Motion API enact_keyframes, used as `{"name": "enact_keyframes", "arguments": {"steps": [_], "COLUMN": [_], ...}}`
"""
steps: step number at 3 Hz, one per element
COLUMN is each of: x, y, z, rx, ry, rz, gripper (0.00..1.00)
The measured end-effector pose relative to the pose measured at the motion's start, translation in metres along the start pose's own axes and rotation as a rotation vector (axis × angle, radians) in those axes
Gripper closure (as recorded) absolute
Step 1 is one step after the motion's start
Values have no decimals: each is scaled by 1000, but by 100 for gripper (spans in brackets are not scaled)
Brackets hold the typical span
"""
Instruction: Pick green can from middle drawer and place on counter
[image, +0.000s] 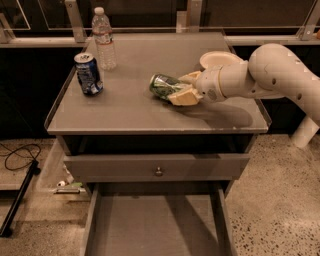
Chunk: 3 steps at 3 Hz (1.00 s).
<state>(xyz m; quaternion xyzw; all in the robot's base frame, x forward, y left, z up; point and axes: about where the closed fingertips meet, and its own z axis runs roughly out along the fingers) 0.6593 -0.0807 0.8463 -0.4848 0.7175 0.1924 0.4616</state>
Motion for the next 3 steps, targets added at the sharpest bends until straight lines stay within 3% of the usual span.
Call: {"name": "enact_keyframes", "arguments": {"steps": [1, 2, 3], "x": [0, 0, 0], "y": [0, 0, 0], "z": [0, 0, 0], "rx": [0, 0, 0], "ry": [0, 0, 0], "rz": [0, 0, 0], "gripper": [11, 0, 0]}}
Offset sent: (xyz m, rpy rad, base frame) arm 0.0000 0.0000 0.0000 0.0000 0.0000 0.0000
